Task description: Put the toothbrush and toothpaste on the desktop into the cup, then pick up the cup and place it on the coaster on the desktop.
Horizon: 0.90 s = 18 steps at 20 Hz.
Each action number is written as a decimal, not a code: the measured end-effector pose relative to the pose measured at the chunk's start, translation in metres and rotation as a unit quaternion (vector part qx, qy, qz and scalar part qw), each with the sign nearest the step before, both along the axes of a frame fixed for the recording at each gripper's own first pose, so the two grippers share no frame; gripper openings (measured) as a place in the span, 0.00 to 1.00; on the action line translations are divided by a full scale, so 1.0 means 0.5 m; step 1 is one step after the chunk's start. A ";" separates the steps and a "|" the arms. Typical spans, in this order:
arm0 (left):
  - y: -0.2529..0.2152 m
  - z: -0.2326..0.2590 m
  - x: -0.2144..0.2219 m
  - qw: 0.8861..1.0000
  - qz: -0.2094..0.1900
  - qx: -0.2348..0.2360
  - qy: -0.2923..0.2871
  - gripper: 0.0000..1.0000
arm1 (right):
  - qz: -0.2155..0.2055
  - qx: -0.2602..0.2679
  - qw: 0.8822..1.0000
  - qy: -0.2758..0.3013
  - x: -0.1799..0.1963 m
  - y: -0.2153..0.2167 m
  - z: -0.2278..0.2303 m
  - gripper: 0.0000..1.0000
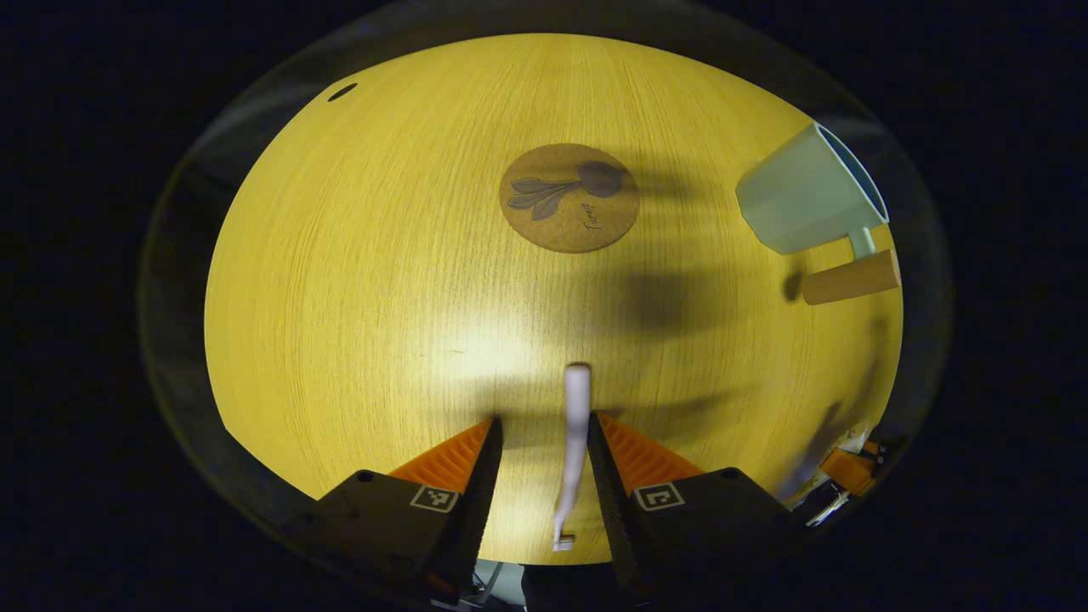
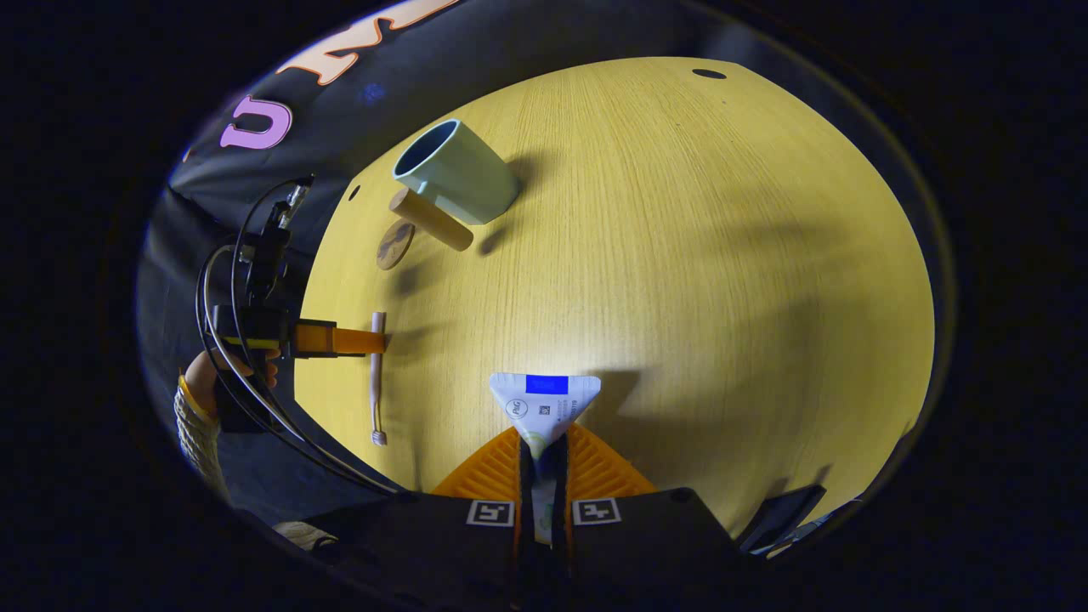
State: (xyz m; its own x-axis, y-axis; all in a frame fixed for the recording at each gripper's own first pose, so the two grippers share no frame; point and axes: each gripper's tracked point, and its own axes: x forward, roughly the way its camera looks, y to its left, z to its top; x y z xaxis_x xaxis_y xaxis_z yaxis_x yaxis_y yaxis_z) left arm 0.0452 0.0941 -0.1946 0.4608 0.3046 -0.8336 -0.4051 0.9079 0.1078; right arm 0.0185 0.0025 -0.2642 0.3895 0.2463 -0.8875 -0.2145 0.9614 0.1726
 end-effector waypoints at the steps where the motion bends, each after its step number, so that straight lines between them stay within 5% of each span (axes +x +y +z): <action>1: -0.005 -0.001 0.001 1.000 -0.001 -0.001 0.004 0.57 | 0.000 0.004 1.000 0.001 0.006 -0.002 0.001 0.11; 10: -0.035 -0.005 0.014 0.999 -0.005 0.003 0.034 0.07 | 0.013 0.017 1.000 0.007 0.020 -0.019 0.009 0.10; 18: -0.048 -0.003 0.016 1.000 -0.003 -0.017 -0.020 0.00 | 0.009 0.024 1.000 -0.001 0.034 -0.024 0.016 0.10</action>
State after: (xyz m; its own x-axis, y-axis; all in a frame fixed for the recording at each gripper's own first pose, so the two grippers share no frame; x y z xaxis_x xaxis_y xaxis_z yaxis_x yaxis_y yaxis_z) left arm 0.0530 0.0701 -0.1962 0.4950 0.2744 -0.8244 -0.4035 0.9129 0.0616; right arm 0.0355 -0.0096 -0.2560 0.3857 0.2947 -0.8743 -0.2316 0.9482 0.2174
